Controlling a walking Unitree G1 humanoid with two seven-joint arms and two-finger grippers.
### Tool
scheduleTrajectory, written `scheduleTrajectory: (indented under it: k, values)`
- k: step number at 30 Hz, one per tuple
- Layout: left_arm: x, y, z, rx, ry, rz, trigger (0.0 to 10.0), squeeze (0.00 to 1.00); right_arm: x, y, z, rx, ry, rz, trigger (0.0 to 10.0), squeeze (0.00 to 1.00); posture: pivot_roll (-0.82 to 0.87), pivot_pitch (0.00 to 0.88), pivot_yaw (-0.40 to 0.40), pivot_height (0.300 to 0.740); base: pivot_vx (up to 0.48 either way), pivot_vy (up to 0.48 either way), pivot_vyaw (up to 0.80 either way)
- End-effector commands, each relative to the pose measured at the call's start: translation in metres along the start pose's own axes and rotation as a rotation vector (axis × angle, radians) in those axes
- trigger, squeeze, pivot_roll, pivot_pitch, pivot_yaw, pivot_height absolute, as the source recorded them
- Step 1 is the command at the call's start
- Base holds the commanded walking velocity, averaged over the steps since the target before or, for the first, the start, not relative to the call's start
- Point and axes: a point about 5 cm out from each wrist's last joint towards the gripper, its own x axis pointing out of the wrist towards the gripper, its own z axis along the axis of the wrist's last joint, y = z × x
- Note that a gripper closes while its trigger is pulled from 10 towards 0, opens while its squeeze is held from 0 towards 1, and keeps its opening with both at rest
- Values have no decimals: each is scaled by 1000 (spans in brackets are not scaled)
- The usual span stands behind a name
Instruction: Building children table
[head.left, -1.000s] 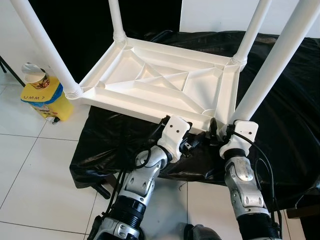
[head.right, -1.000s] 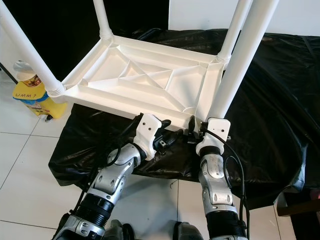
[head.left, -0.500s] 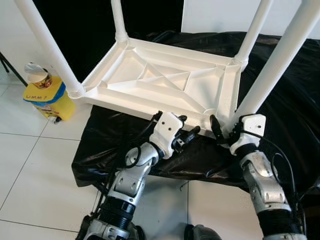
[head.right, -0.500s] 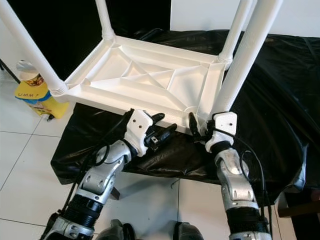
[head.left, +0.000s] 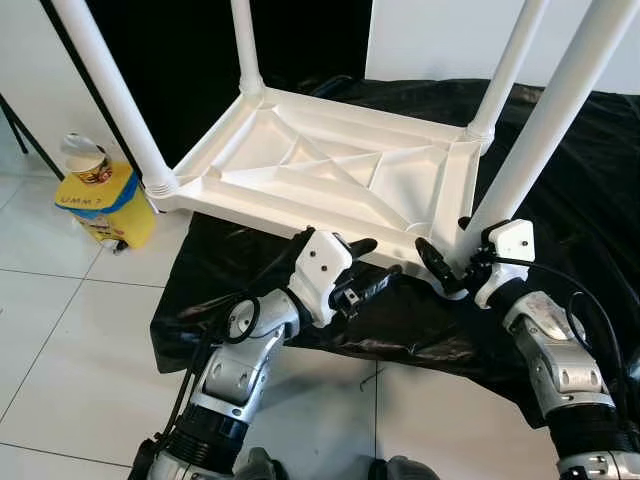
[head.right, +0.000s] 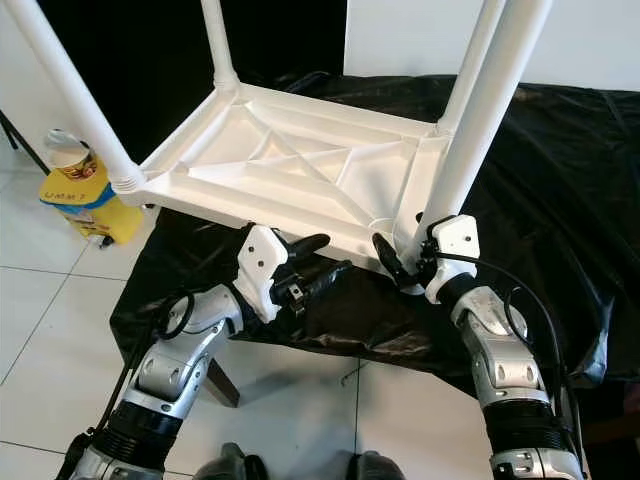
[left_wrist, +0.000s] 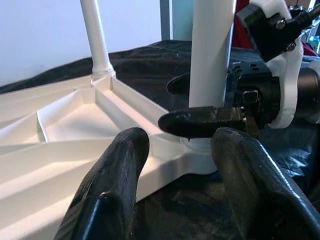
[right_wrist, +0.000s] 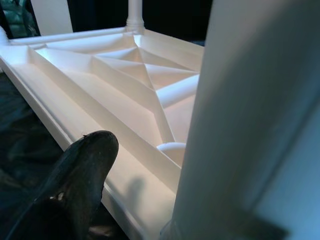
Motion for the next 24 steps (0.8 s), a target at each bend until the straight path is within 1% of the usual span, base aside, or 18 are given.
scheduleTrajectory:
  k: [1, 2, 3, 4, 5, 6, 7, 11, 12, 15, 16, 19, 21, 22, 24]
  values:
    - [1, -5, -1, -3, 0, -79, 10000, 0, 1, 6, -3, 16, 9, 36, 10000, 0, 4, 0, -37, 740, 0, 0, 0]
    - [3, -3, 0, 6, -2, -77, 10000, 0, 2, 9, -5, 19, 13, 41, 10000, 0, 5, 0, -37, 740, 0, 0, 0]
    - [6, -2, 1, 21, -3, -82, 10000, 0, 2, 12, -7, 25, 17, 57, 9255, 0, 4, 0, -34, 740, 0, 0, 0]
    - [6, -2, 1, 21, -3, -82, 10000, 0, 2, 12, -7, 25, 17, 57, 9255, 0, 4, 0, -34, 740, 0, 0, 0]
    - [8, -2, 2, 30, -4, -89, 10000, 0, 2, 14, -8, 28, 19, 68, 353, 0, 3, 0, -31, 740, 0, 0, 0]
    - [8, -2, 2, 30, -4, -89, 10000, 0, 2, 14, -8, 28, 19, 68, 353, 0, 3, 0, -31, 740, 0, 0, 0]
    - [10, -3, 2, 31, -7, -99, 10000, 0, 1, 17, -10, 26, 22, 78, 0, 0, -2, 0, -23, 740, 0, 0, 0]
    - [12, -7, 3, 36, -1, -124, 10000, 0, 0, 19, -13, 35, 23, 68, 0, 0, -3, 0, -20, 740, 0, 0, 0]
    - [12, -7, 3, 38, -1, -123, 10000, 0, -1, 18, -14, 39, 19, 22, 4353, 0, -2, 0, -25, 740, 0, 0, 0]
    - [13, -7, 3, 39, -2, -121, 10000, 0, -1, 18, -14, 37, 16, -3, 4353, 0, -2, 0, -25, 740, 0, 0, 0]
    - [12, -7, 3, 38, -2, -116, 10000, 0, -1, 18, -15, 43, 21, -33, 10000, 0, -4, 0, -25, 740, 0, 0, 0]
    - [12, -7, 1, 38, -3, -107, 10000, 0, -2, 19, -17, 64, 25, -94, 10000, 0, -6, 0, -26, 740, 0, 0, 0]
    - [11, -8, 0, 32, -1, -101, 10000, 0, -3, 18, -18, 67, 36, -166, 10000, 0, -10, 0, -22, 740, 0, 0, 0]
    - [11, -8, 0, 32, -1, -101, 10000, 0, -3, 18, -18, 67, 36, -166, 10000, 0, -10, 0, -22, 740, 0, 0, 0]
    - [8, -9, -2, 23, 2, -89, 10000, 0, -4, 16, -21, 62, 56, -252, 10000, 0, -15, 0, -17, 740, 0, 0, 0]
